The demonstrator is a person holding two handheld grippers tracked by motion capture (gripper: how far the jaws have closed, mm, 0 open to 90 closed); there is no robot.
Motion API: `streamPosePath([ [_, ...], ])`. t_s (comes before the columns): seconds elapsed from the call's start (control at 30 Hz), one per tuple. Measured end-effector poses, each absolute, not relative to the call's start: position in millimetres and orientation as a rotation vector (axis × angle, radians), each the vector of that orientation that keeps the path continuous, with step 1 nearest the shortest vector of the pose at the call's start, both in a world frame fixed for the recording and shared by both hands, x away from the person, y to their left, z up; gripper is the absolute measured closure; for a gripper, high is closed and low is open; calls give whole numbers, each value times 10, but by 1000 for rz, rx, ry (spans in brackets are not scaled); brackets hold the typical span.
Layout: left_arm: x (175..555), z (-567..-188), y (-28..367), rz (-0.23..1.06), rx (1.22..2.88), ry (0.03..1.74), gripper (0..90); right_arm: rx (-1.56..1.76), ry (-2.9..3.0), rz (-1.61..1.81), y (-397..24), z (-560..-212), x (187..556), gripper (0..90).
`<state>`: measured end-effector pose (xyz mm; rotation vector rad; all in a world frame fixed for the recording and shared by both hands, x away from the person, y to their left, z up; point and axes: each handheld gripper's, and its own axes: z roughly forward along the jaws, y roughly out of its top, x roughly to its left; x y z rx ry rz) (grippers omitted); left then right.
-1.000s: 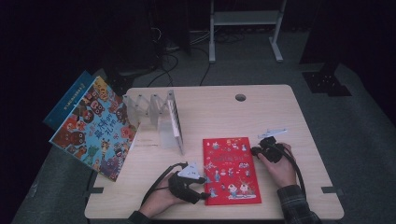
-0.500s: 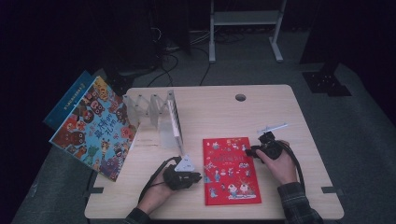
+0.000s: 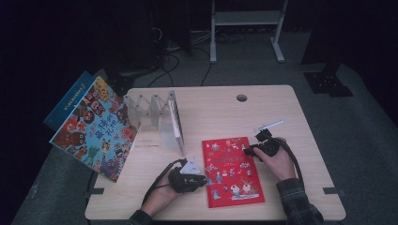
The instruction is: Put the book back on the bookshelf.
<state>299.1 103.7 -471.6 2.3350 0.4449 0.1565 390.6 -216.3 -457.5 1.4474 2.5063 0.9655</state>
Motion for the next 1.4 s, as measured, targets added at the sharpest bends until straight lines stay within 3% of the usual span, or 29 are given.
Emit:
streamPosePath([
  [0.6, 2962, -4720, 1077, 136, 2326, 454, 712, 1345, 2582, 917, -1818, -4543, 4172, 573],
  [0.77, 2954, -4721, 1094, 159, 2326, 470, 613, 1344, 2591, 912, -1817, -4536, 4174, 588],
  [1.1, 3006, -4746, 1165, 210, 2327, 519, 295, 1379, 2678, 849, -1890, -4487, 4076, 615],
  [1.4, 3030, -4787, 1147, 230, 2317, 513, 190, 1519, 2755, 781, -1951, -4443, 3990, 593],
])
